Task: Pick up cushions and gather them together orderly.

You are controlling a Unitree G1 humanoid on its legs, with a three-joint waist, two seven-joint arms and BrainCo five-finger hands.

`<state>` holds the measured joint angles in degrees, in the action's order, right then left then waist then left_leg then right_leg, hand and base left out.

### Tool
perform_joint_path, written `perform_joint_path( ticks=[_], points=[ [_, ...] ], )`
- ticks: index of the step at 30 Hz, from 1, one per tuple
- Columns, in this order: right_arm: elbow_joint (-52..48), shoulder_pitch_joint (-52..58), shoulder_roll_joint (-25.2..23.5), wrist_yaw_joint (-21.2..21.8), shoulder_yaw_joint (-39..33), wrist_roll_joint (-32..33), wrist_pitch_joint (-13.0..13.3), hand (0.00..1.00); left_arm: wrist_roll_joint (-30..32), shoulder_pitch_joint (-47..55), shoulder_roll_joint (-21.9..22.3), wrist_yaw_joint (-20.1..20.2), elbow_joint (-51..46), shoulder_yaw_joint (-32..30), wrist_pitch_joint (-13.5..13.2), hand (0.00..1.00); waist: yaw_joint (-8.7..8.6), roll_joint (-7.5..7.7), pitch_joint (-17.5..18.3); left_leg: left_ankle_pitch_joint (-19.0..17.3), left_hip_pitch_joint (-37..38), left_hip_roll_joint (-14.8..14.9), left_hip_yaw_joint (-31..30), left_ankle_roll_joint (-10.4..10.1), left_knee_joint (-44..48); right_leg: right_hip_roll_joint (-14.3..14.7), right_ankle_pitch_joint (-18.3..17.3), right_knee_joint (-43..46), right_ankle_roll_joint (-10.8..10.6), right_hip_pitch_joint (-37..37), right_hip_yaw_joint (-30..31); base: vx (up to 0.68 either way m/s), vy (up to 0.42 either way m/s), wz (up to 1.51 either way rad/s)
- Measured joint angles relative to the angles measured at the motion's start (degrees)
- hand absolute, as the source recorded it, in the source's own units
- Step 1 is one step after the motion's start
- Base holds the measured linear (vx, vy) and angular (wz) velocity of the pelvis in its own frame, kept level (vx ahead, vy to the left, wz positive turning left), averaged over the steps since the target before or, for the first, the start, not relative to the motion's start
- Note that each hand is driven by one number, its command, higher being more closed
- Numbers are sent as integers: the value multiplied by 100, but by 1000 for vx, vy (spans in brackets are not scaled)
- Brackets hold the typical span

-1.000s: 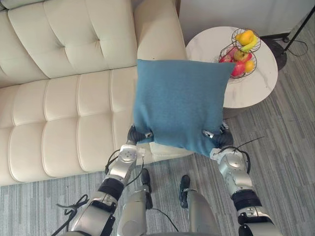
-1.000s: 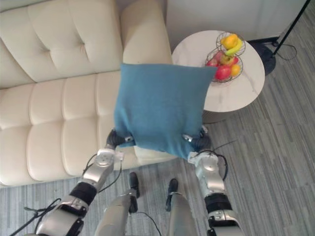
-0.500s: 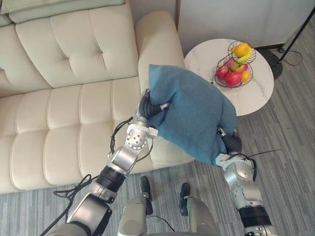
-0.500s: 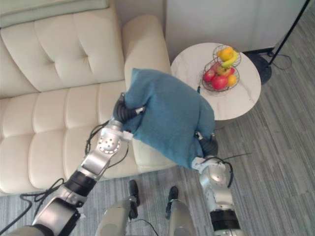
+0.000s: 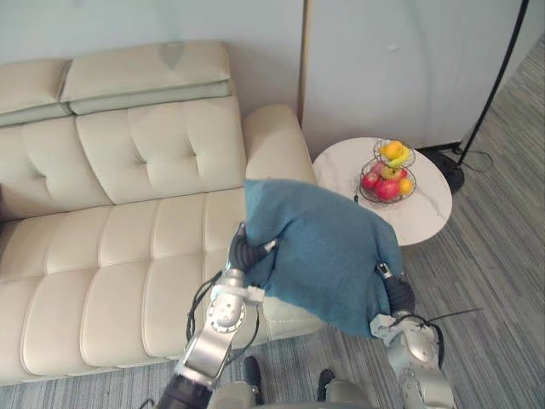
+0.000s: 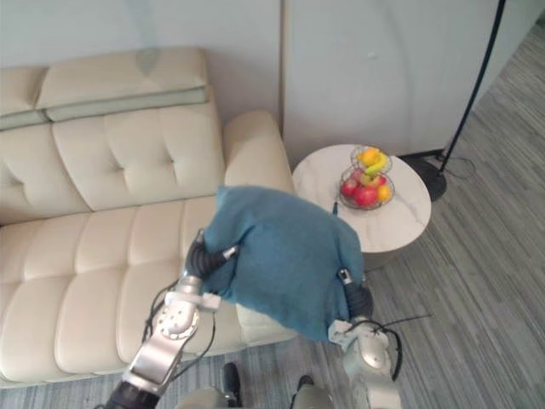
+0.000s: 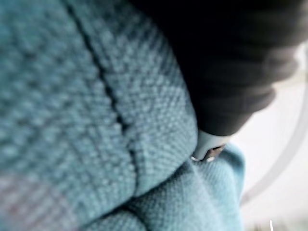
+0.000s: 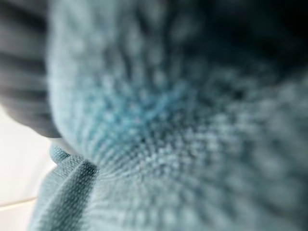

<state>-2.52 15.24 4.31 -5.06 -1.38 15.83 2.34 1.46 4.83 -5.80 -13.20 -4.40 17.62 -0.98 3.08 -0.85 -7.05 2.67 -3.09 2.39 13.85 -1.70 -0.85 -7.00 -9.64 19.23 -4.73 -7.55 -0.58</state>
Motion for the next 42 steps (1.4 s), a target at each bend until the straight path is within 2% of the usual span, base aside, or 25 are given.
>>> perform_joint_path(
  ticks=[2, 5, 7, 8, 10, 12, 13, 16, 17, 18, 19, 20, 22, 23, 24, 25, 26, 28, 30, 32, 33, 34, 38, 40, 42],
  points=[
    [-145, 158, -9, 44, 145, -14, 1, 100, -542, 429, 32, 170, 69, -186, 1, 100, 19, -2, 34, 6, -106, -101, -393, -63, 129, -97, -276, -31, 37, 210, -212, -32, -59, 84],
    [-155, 306, 0, 73, 189, -14, 1, 100, -751, 699, 132, 272, 171, -258, 3, 100, 41, -113, 99, 4, -342, -107, -828, -74, 425, -132, -352, 5, 95, 381, -720, -33, -61, 105],
    [-165, 354, 3, 137, 197, -20, -1, 100, -845, 922, 230, 387, 177, -363, 4, 100, 60, -196, 139, -196, -598, -23, -716, -36, 640, -260, -455, 134, 138, 482, -1261, -98, -46, 117],
    [-194, 357, 6, 138, 186, -25, -1, 100, -882, 962, 283, 439, 187, -395, 3, 100, 60, -185, 134, -310, -633, 77, -454, -10, 717, -350, -454, 85, 141, 549, -1462, -112, 25, 119],
    [-371, 312, 19, 120, 140, -160, 0, 100, -1033, 967, 432, 493, 285, -443, 0, 100, 129, -138, 130, -488, -804, 437, 416, 255, 1276, -658, -462, 105, 155, 577, -1808, -90, 87, 91],
    [-503, 297, 20, 95, 134, -234, 4, 100, -1067, 970, 463, 501, 364, -471, -1, 100, 140, -140, 136, -491, -774, 851, 658, 231, 1731, -876, -411, 66, 64, 693, -2007, -29, 147, 62],
    [-503, 293, 20, 71, 114, -236, 25, 100, -1067, 968, 487, 511, 373, -469, -10, 100, 136, -153, 202, -483, -743, 1116, 692, 168, 1783, -940, -353, -2, -35, 720, -2095, -5, 214, 55],
    [-481, 286, 21, -16, -73, -248, 42, 100, -1068, 856, 519, 575, 585, -332, -107, 100, 63, -216, 391, -389, -599, 1550, 1013, 31, 1524, -1117, -129, -253, -416, 776, -2350, 52, 354, 57],
    [-360, 241, 2, -41, -143, -249, 77, 100, -1076, 768, 503, 578, 729, -266, -113, 100, 10, -166, 435, -298, -589, 1495, 1177, -544, 1409, -1210, -20, -353, -598, 854, -2413, 128, 447, 66],
    [-84, 154, -57, -74, -172, -249, 95, 100, -1088, 639, 437, 572, 961, -211, -110, 100, -1, -24, 512, -297, -600, 1203, 1168, -599, 1408, -1396, 296, -684, -610, 956, -2377, 164, 540, 50],
    [146, 79, -112, -83, -176, -251, 97, 100, -1168, 575, 351, 570, 1129, -189, -110, 100, -3, 100, 588, -383, -715, 1038, 1121, -481, 1462, -1461, 743, -1002, -582, 988, -2331, 142, 448, 39],
    [223, 52, -162, -109, -182, -252, 96, 100, -1213, 518, 286, 573, 1198, -173, -112, 100, 13, 140, 580, -564, -883, 948, 1042, -352, 1710, -1518, 1061, -1157, -589, 1047, -2317, 136, 461, 38],
    [316, 55, -247, -181, -190, -255, 95, 100, -1282, 447, 168, 580, 1317, -115, -100, 100, 28, 223, 524, -1138, -1163, 874, 994, -112, 2514, -1758, 1471, -1067, -671, 1067, -2126, 127, 487, 27],
    [386, 58, -244, -183, -183, -255, 89, 100, -1283, 479, 147, 580, 1361, -114, -90, 100, 45, 202, 517, -1339, -1168, 838, 1000, -6, 2728, -1851, 1688, -885, -584, 1000, -2051, 79, 450, 1],
    [420, 61, -209, -183, -164, -255, 88, 100, -1283, 501, 112, 580, 1365, -110, -92, 100, 39, 180, 509, -1461, -1125, 790, 1017, 77, 2749, -1946, 1854, -618, -365, 838, -1975, 66, 455, -6],
    [433, 38, -220, -182, -115, -255, 88, 100, -1282, 492, 46, 580, 1364, -119, -94, 100, 28, 134, 469, -1550, -1039, 766, 1065, 128, 2700, -1957, 1701, -71, 32, 553, -1724, 51, 334, -5],
    [434, 21, -229, -180, -71, -256, 88, 100, -1281, 488, 4, 580, 1363, -134, -93, 100, 5, 94, 433, -1569, -964, 761, 1066, 129, 2627, -1776, 1312, 414, -35, 311, -1359, 99, 428, -11],
    [440, 21, -276, -170, -42, -268, 88, 100, -1278, 515, -77, 580, 1362, -139, -93, 100, -71, 50, 377, -1465, -441, 528, 1197, 199, 1985, -968, 303, 1273, -357, -171, -722, 106, 344, -9],
    [440, -25, -332, -161, -40, -267, 90, 100, -1280, 511, -83, 580, 1339, -148, -96, 100, -110, 178, 441, -1321, -142, 275, 1376, 245, 1489, -499, -25, 1162, -314, -393, -757, 73, 151, -19],
    [439, -114, -323, -153, -30, -267, 95, 100, -1279, 499, -86, 580, 1320, -152, -97, 100, -99, 220, 459, -1269, 70, 80, 1578, 259, 1243, -94, -86, 713, -117, -555, -1023, 105, 85, -41],
    [439, -125, -322, -151, -5, -268, 95, 100, -1279, 492, -87, 580, 1288, -153, -90, 100, -114, 203, 461, -1275, 150, -21, 1621, 257, 1179, 133, -34, 336, 92, -550, -1012, 129, 52, -15],
    [439, -121, -306, -158, -19, -267, 95, 100, -1269, 486, -72, 580, 1233, -152, -87, 100, -172, 186, 473, -1307, 141, -79, 1578, 241, 1194, 283, 79, 69, 595, -515, -789, 152, 16, 1],
    [286, 41, -195, -172, -41, -246, 92, 100, -1269, 494, -14, 581, 1183, -73, -55, 100, -268, 111, 399, -1378, 77, 73, 1219, 133, 1803, 325, 102, -182, 566, -110, -834, 190, -34, 18],
    [-125, 283, -174, -175, -92, -243, 92, 100, -1277, 520, 5, 603, 1160, 45, -42, 100, -259, 45, 314, -1397, -335, 450, 1060, 99, 3398, 385, -19, -412, 589, 391, -836, 130, -60, 21],
    [-479, 441, -106, -182, -91, -244, 93, 100, -1277, 612, 112, 623, 1053, 44, -37, 100, -221, -166, 221, -1247, -691, 811, 786, 152, 4608, 533, -245, -404, 687, 615, -766, 52, 20, -13]
  ],
)
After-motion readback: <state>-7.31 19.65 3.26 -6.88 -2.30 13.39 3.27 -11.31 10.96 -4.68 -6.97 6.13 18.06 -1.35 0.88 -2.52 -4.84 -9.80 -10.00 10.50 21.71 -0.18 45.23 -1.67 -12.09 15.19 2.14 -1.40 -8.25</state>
